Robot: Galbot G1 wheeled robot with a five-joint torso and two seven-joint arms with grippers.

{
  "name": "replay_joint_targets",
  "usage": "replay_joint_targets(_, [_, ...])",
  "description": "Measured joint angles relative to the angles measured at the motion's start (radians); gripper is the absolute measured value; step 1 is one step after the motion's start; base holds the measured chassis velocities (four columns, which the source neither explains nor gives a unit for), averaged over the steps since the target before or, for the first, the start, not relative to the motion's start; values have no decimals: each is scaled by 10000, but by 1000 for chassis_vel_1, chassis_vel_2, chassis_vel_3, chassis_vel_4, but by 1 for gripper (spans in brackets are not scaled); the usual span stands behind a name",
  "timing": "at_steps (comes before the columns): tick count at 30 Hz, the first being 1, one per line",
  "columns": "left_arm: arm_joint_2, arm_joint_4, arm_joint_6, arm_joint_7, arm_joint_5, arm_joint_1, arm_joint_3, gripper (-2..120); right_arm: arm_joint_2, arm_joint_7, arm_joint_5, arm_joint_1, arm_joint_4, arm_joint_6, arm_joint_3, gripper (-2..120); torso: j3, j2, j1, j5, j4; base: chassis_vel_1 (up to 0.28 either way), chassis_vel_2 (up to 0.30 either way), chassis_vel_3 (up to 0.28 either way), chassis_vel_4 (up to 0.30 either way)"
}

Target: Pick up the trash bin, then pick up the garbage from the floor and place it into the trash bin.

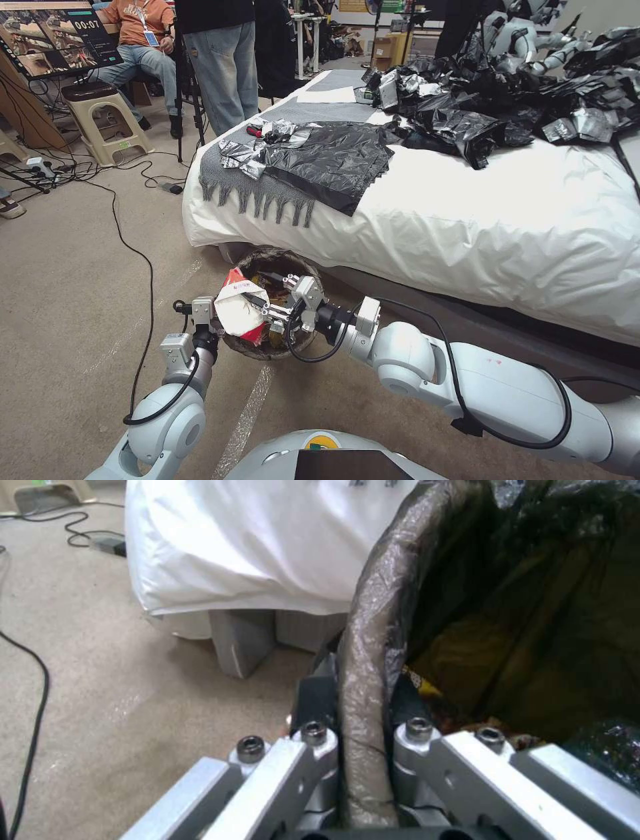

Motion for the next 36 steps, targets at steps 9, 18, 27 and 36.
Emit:
replay_joint_targets(9, [-7, 0, -4, 0, -8, -8, 3, 4, -131, 61, -96, -99, 44, 7, 321, 86, 0, 0, 0, 0, 0, 0, 0, 0, 0])
replay_joint_targets(18, [-9, 0, -6, 1, -10, -9, 18, 4, -284, 108, 13, -159, 256, 10, 734, 100, 0, 0, 0, 1, 0, 0, 0, 0, 0])
replay_joint_targets(27, [38, 14, -12, 2, -39, -35, 57, 4, -501, 114, 174, -269, 417, -77, 1322, 100, -1, 0, 0, 0, 0, 0, 0, 0, 0])
replay_joint_targets(36, [74, 11, -22, 3, -47, -21, 46, 4, -509, 231, 258, -221, 305, -148, 1445, 100, 0, 0, 0, 1, 1, 0, 0, 0, 0])
